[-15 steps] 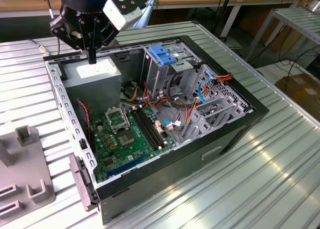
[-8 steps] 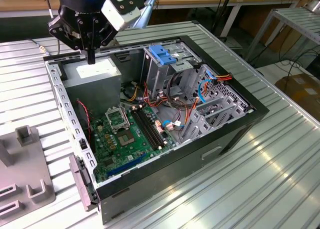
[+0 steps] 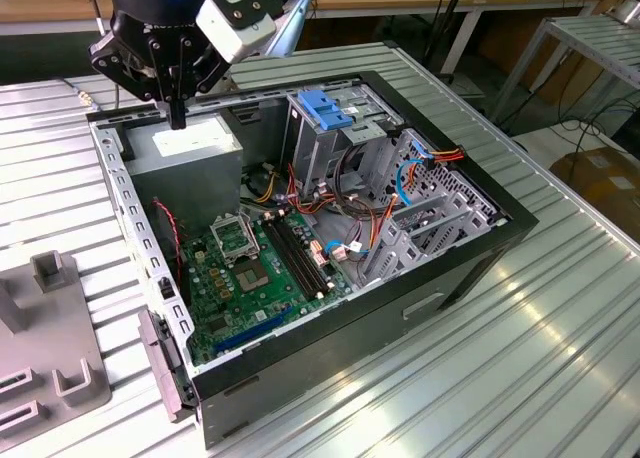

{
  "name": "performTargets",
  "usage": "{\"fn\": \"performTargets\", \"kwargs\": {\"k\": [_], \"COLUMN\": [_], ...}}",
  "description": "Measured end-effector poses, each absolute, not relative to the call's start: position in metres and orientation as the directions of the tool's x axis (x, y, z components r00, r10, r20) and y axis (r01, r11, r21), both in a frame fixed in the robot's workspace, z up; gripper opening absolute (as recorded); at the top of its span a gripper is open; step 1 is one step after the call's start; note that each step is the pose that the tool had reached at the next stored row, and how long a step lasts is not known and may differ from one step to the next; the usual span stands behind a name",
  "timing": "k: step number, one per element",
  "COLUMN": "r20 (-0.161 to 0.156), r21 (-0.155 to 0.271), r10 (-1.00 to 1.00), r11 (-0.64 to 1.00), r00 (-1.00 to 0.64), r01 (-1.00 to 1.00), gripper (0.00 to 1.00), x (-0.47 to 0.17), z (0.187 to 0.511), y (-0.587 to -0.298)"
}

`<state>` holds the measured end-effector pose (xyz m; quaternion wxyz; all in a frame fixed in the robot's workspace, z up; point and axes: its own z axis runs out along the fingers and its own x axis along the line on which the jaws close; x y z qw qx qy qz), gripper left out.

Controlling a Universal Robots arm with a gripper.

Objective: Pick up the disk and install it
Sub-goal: 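Reach for the disk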

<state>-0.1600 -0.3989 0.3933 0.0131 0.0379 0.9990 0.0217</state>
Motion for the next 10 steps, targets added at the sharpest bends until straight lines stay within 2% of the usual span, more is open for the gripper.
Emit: {"fn": "performTargets", "kwargs": {"k": [10], "r20": [-0.024], "r21": [0.044], "r10": [0.076], "r11": [0.996], "r00": [-0.997], "r01": [0.075], "gripper": [0.1], "x": [-0.1632], "z": [0.3933], "y": [-0.3989]}}
